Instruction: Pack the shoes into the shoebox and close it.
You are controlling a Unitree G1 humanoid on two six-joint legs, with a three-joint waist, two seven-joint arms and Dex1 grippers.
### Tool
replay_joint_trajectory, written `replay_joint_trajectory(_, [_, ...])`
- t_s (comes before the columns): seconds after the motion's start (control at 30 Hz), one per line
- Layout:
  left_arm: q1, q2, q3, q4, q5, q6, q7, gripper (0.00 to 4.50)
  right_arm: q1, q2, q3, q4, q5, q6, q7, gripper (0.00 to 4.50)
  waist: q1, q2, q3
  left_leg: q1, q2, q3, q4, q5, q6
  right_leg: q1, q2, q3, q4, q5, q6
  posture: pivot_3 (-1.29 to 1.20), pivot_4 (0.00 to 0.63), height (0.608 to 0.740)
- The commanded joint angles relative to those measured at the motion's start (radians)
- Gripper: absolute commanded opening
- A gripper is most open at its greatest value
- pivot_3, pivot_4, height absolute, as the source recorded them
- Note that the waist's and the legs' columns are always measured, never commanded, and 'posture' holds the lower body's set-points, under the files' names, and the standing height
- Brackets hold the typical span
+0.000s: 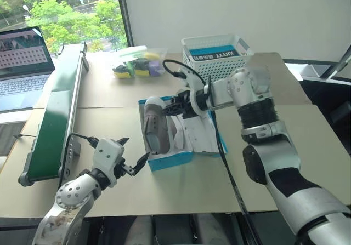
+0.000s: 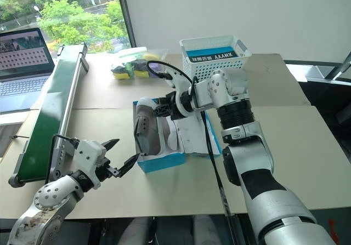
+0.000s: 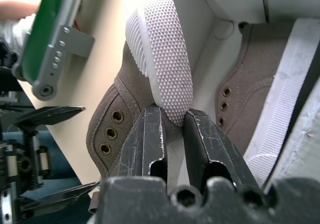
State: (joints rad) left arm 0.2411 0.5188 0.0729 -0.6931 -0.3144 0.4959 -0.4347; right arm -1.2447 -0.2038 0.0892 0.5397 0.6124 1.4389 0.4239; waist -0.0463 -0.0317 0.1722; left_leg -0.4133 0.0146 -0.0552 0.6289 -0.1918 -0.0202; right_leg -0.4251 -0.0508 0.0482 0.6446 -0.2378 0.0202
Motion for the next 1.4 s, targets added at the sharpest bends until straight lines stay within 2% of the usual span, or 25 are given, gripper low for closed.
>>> replay_joint_trajectory(0.03, [0.022, 0.008, 0.005, -0.045, 0.014, -0.039, -0.014, 4.42, -0.043, 0.019, 0.03, 0.029, -0.043, -0.061, 0.056, 0.23, 0.0, 0.0, 0.0, 0.0, 0.0, 0.0, 0.0, 0.0, 0.0, 0.0, 0.0, 0.0, 0.0, 0.0, 0.0, 0.0, 0.15, 0.735])
replay_joint_trajectory(0.43, [0.014, -0.007, -0.022, -0.041, 0.047, -0.049, -0.002, 4.42, -0.086, 0.117, 0.186, 0.232, -0.245, -0.249, 0.206, 0.23, 0.0, 0.0, 0.0, 0.0, 0.0, 0.0, 0.0, 0.0, 0.0, 0.0, 0.0, 0.0, 0.001, 0.0, 0.0, 0.0, 0.15, 0.735])
replay_joint_trajectory(0.6, [0.015, -0.015, -0.023, -0.039, 0.053, -0.05, 0.005, 4.42, -0.102, 0.143, 0.167, 0.301, -0.293, -0.302, 0.217, 0.23, -0.001, 0.0, 0.0, 0.0, 0.0, 0.0, 0.0, 0.0, 0.0, 0.0, 0.0, 0.0, 0.001, 0.0, 0.0, 0.0, 0.15, 0.735])
replay_joint_trajectory(0.67, [0.013, -0.017, -0.022, -0.037, 0.054, -0.051, 0.006, 4.5, -0.105, 0.148, 0.145, 0.312, -0.302, -0.314, 0.212, 1.18, -0.002, 0.0, 0.0, 0.0, 0.0, 0.0, 0.0, 0.0, 0.0, -0.001, 0.0, 0.0, 0.001, 0.0, 0.0, 0.0, 0.15, 0.735])
replay_joint_trajectory(0.7, [0.011, -0.017, -0.022, -0.035, 0.054, -0.051, 0.005, 4.5, -0.107, 0.15, 0.132, 0.313, -0.302, -0.315, 0.211, 1.39, -0.001, 0.0, 0.0, 0.0, 0.0, 0.0, 0.0, 0.0, 0.0, -0.001, 0.0, 0.0, 0.001, 0.0, 0.0, 0.0, 0.15, 0.735])
replay_joint_trajectory(0.87, [0.006, -0.016, -0.022, -0.027, 0.055, -0.055, 0.0, 4.5, -0.135, 0.138, 0.063, 0.275, -0.284, -0.282, 0.218, 3.23, 0.0, 0.0, 0.0, 0.0, 0.0, 0.0, 0.0, 0.0, 0.0, 0.0, 0.0, 0.0, 0.001, 0.0, 0.0, 0.0, 0.15, 0.735])
replay_joint_trajectory(0.93, [0.002, -0.014, -0.02, -0.022, 0.054, -0.056, -0.003, 4.5, -0.155, 0.114, -0.006, 0.224, -0.239, -0.244, 0.238, 3.86, 0.001, 0.0, 0.0, 0.0, 0.0, 0.0, 0.0, 0.0, 0.0, 0.0, 0.0, 0.0, 0.001, 0.0, 0.0, 0.0, 0.15, 0.735])
replay_joint_trajectory(0.97, [0.001, -0.013, -0.017, -0.02, 0.053, -0.056, -0.004, 4.5, -0.164, 0.099, -0.05, 0.188, -0.206, -0.228, 0.249, 3.86, 0.001, 0.0, 0.0, 0.0, 0.0, 0.0, 0.0, 0.0, 0.0, 0.0, 0.0, 0.0, 0.001, 0.0, 0.0, 0.0, 0.15, 0.735])
replay_joint_trajectory(1.07, [0.0, -0.01, -0.014, -0.018, 0.052, -0.058, -0.009, 4.5, -0.124, 0.038, -0.049, -0.015, -0.144, -0.25, 0.367, 3.86, 0.004, 0.001, 0.001, -0.001, 0.0, -0.001, 0.0, 0.0, 0.0, -0.001, 0.0, 0.0, 0.001, 0.0, 0.0, 0.0, 0.15, 0.735])
replay_joint_trajectory(1.13, [-0.001, -0.009, -0.012, -0.015, 0.051, -0.059, -0.012, 4.5, -0.063, -0.05, -0.041, -0.207, -0.015, -0.164, 0.523, 3.86, 0.005, 0.001, 0.0, -0.001, 0.0, -0.001, 0.0, 0.0, 0.0, 0.0, 0.0, -0.001, 0.0, 0.0, 0.001, 0.0, 0.15, 0.735])
replay_joint_trajectory(1.17, [-0.002, -0.007, -0.01, -0.013, 0.05, -0.059, -0.015, 4.5, -0.018, -0.113, -0.044, -0.311, 0.067, -0.115, 0.61, 3.86, 0.007, 0.001, 0.0, -0.001, 0.0, -0.001, 0.0, 0.0, 0.0, 0.0, 0.0, -0.001, 0.0, 0.0, 0.001, 0.0, 0.15, 0.735])
replay_joint_trajectory(1.23, [-0.009, -0.002, -0.008, -0.008, 0.049, -0.056, -0.022, 4.5, 0.148, -0.306, -0.048, -0.575, 0.227, -0.092, 0.833, 3.86, 0.019, 0.0, 0.0, -0.001, 0.0, -0.003, 0.0, -0.001, 0.001, 0.003, -0.001, -0.004, -0.002, -0.001, 0.001, 0.0, 0.15, 0.735])
replay_joint_trajectory(1.3, [-0.015, 0.003, 0.0, 0.002, 0.047, -0.056, -0.03, 4.5, 0.278, -0.445, -0.028, -0.736, 0.306, -0.091, 0.947, 3.86, 0.036, 0.0, 0.0, -0.002, -0.002, -0.005, 0.002, -0.002, 0.003, 0.005, -0.003, -0.007, -0.005, -0.002, 0.003, 0.0, 0.15, 0.735])
replay_joint_trajectory(1.4, [-0.028, 0.02, 0.006, 0.014, 0.041, -0.052, -0.048, 4.5, 0.476, -0.607, 0.047, -0.901, 0.273, -0.17, 0.991, 3.11, 0.024, 0.003, 0.001, -0.001, -0.004, 0.0, 0.005, -0.004, 0.005, 0.004, -0.006, -0.003, -0.002, -0.002, 0.004, 0.0, 0.15, 0.735])
